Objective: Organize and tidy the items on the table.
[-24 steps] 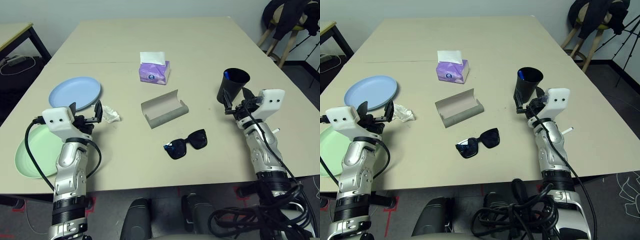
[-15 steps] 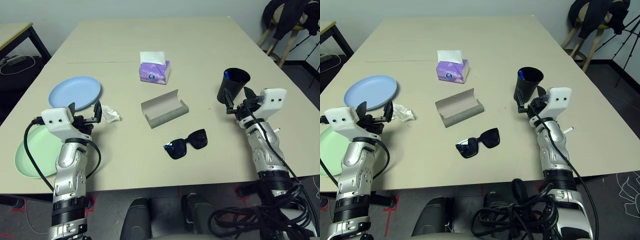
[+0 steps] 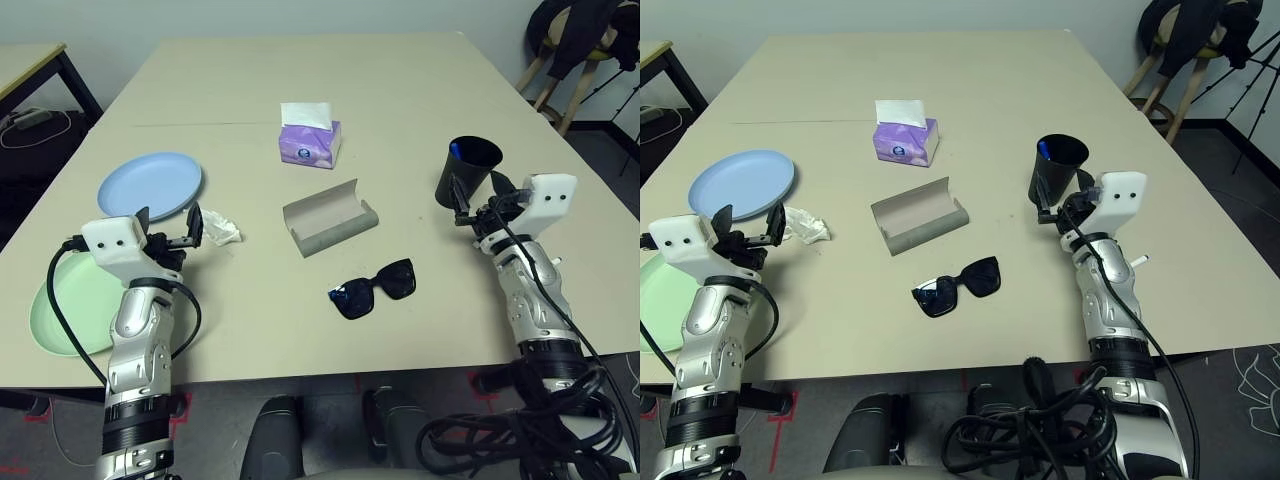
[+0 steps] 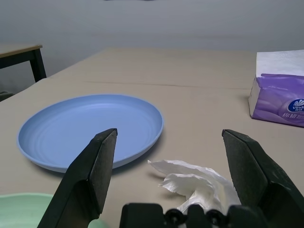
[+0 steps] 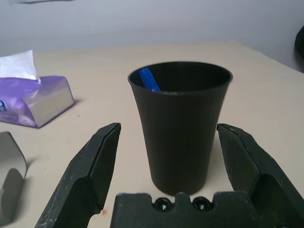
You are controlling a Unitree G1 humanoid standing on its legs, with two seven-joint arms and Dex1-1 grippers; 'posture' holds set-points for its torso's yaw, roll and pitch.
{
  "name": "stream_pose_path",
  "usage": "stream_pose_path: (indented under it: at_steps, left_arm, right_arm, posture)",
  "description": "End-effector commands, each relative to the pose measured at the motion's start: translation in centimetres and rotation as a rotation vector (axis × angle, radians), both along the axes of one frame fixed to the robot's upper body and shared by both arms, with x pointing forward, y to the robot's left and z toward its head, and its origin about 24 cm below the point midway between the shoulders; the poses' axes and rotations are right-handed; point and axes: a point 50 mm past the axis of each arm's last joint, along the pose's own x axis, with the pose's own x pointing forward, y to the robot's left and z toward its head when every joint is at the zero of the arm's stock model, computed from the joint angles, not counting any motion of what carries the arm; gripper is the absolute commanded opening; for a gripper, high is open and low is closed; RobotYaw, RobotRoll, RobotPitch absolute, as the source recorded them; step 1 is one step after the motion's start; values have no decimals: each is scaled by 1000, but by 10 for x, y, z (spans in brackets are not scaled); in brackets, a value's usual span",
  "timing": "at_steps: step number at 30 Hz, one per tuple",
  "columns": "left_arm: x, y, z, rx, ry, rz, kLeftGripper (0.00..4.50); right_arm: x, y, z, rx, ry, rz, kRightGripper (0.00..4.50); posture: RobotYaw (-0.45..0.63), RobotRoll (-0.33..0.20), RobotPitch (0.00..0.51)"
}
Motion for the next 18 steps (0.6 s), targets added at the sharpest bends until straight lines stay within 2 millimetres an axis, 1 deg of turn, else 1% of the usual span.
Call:
stream_pose_path:
  at_steps: [1,6,10,12,18]
  left_arm:
    - [0,2,3,18,-4,1,4500]
    - [-1,5,5,23,-6,2,4500]
    - [-1,7,9,32,-10,4,4500]
    - [-2,9,10,39,-9,5,4500]
    - [-8,14,12,38,18,-22,4500]
  right_arm:
    - [-4,-2,0,17,8,-31,4445]
    - [-8,2,1,22,9,-29,4445]
    - [-11,3,7,57,-31,40,4445]
    - [-13,3,10,66,-54,143,4445]
    - [-18,12,22,-79,-94,611,4445]
  posture:
    - [89,0,109]
    - [93,0,105]
    - [100,0,103]
    - [110,0,105]
    - [134,0,107]
